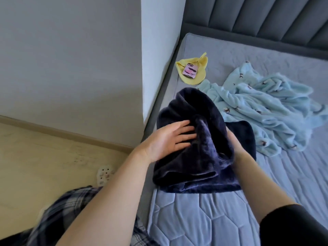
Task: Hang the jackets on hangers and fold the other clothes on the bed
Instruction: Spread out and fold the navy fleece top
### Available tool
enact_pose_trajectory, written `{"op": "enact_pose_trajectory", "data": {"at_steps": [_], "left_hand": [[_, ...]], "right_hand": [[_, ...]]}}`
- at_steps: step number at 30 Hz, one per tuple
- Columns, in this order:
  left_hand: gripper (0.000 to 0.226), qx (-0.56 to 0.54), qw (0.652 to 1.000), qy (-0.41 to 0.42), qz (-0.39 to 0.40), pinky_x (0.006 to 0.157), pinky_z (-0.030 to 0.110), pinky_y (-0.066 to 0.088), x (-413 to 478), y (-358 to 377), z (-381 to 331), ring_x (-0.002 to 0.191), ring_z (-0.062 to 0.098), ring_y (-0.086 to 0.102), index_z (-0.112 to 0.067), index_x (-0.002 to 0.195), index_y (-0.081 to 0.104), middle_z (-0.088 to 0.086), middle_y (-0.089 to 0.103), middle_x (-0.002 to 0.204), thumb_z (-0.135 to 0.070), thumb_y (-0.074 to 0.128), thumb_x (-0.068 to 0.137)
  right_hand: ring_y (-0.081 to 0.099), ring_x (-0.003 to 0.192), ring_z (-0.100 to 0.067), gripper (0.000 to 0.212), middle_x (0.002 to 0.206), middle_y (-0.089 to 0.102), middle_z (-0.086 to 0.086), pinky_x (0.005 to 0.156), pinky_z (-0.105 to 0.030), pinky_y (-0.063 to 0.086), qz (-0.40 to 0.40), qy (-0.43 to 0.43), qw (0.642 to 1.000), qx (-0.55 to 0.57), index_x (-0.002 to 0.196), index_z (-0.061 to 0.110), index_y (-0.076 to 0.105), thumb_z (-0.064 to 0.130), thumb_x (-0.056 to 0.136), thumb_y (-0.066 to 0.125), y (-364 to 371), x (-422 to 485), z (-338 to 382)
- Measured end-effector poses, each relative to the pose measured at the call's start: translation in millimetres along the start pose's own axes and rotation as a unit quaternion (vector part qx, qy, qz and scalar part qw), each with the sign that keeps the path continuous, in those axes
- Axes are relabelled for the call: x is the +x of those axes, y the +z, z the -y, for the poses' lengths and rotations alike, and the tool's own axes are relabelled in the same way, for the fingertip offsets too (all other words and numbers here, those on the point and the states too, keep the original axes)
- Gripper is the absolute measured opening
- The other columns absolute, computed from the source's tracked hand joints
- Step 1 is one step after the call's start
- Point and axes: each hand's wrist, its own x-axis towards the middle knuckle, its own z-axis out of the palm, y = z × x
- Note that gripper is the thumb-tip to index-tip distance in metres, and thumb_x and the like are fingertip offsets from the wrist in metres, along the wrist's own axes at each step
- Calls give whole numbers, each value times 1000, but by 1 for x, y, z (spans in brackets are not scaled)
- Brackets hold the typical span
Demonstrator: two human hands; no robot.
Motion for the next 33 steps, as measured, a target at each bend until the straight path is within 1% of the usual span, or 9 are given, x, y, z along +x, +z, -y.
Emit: {"op": "enact_pose_trajectory", "data": {"at_steps": [4,8,11,15,18,22,25,29,33], "left_hand": [[53,123,992,5,12,106,31,42,17,22,28,124,11,50,-10,147,28,5,35,151,2,35,96],[68,140,990,26,-16,103,31,43,23,31,32,126,14,46,-4,145,29,9,31,152,22,28,83],[68,47,997,31,-47,98,32,47,23,29,34,127,23,48,-1,144,29,14,38,147,25,22,81],[50,99,986,79,-112,90,30,52,20,23,30,109,21,64,-6,123,54,14,60,125,19,29,86],[40,287,900,195,-266,81,23,54,17,15,26,90,10,69,-19,100,66,7,69,107,9,40,87],[47,574,763,217,-201,113,24,20,17,-1,39,138,9,26,-29,140,45,-9,35,148,-23,55,94],[73,548,807,129,-176,118,38,11,20,3,57,146,13,5,-41,150,11,-6,4,160,-49,53,91],[86,284,944,-18,-168,111,37,31,26,7,67,135,18,38,-38,151,0,-4,31,152,-55,55,88],[79,128,978,-74,-147,78,31,54,29,10,81,97,17,68,-36,150,10,-1,56,131,-49,57,89]], "right_hand": [[64,107,-31,67,117,66,-17,83,-39,53,43,17,998,-35,119,9,65,61,94,31,-31,-10,32],[63,112,-21,38,119,67,-7,84,-29,54,96,5,975,-199,127,16,57,35,94,55,-32,-9,38],[65,106,-14,46,115,68,0,83,-25,54,137,12,936,-324,125,27,52,10,85,69,-19,-14,36],[69,77,-12,30,84,73,1,64,-21,53,4,-4,910,-414,98,20,68,2,73,68,-11,-18,30],[65,66,-15,12,70,69,-1,55,-22,48,-115,-11,908,-402,79,12,69,1,73,65,-25,-17,28],[58,67,-19,4,68,62,-5,68,-30,44,-246,1,884,-398,74,9,64,9,74,68,-57,-17,30],[56,69,-20,13,71,57,-2,73,-32,43,-298,30,869,-395,80,10,57,15,77,70,-85,-16,25],[58,99,-28,30,101,58,-9,86,-36,44,-326,93,886,-316,105,6,59,22,82,68,-113,-11,16],[50,75,-23,21,71,58,-8,74,-37,40,-280,129,909,-280,68,8,56,9,89,54,-125,-10,13]]}}
